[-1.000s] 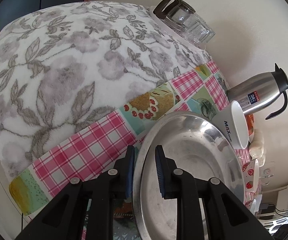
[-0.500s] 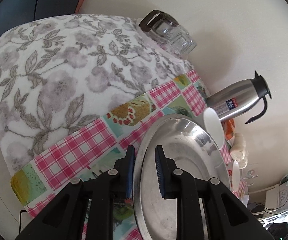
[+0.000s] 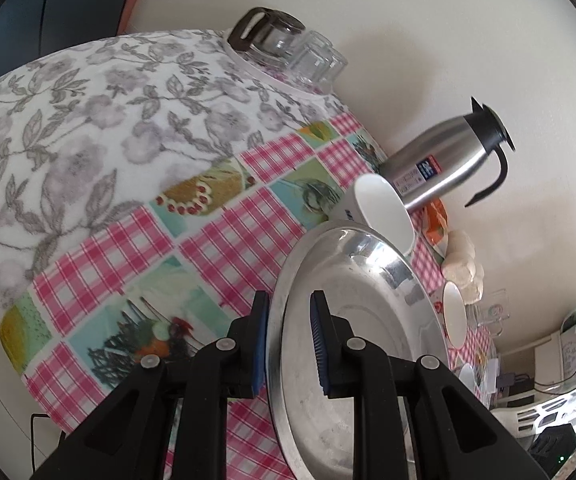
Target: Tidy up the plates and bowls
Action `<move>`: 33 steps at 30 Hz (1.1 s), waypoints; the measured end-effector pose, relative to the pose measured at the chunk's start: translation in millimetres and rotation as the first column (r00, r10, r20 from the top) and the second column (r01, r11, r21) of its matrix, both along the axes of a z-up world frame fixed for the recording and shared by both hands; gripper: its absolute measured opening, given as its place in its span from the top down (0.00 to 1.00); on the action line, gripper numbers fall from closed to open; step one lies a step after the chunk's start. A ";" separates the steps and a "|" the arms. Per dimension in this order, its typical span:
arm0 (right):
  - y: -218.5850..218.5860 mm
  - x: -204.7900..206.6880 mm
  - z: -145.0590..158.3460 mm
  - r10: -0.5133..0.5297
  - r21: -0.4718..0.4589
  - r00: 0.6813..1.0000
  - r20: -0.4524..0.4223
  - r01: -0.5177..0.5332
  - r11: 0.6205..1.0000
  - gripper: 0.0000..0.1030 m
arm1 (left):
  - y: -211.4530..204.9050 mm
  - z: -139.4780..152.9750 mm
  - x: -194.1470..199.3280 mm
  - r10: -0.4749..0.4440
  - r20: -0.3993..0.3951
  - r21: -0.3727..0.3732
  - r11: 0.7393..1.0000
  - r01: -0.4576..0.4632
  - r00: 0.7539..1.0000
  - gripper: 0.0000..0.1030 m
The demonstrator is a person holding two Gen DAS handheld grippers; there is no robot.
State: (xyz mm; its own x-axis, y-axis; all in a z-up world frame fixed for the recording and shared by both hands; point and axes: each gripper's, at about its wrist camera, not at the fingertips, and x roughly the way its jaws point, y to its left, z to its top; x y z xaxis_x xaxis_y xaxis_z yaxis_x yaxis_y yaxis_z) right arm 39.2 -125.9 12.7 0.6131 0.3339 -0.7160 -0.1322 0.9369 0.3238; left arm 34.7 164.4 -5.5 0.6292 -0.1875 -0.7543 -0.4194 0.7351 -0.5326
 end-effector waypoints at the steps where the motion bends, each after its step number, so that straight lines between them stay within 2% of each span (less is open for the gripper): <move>1: -5.0 -0.3 -0.1 -0.006 -0.002 1.000 -0.003 0.006 1.000 0.86 | -5.3 -0.1 0.7 -0.010 -0.004 0.002 1.000 0.010 1.000 0.80; 10: -50.6 -2.4 -5.6 -0.071 -0.031 0.997 -0.043 0.069 0.997 0.86 | -58.7 3.9 5.1 -0.119 -0.019 0.050 0.992 0.120 0.993 0.80; 21: -99.7 -9.5 -16.5 -0.144 -0.040 0.985 -0.091 0.141 0.989 0.86 | -109.2 -3.3 9.3 -0.233 -0.082 0.081 0.968 0.239 0.969 0.80; 33: -118.0 -15.3 -25.2 -0.168 -0.029 0.975 -0.144 0.166 0.986 0.86 | -121.4 -13.3 10.3 -0.259 -0.176 0.089 0.957 0.277 0.950 0.80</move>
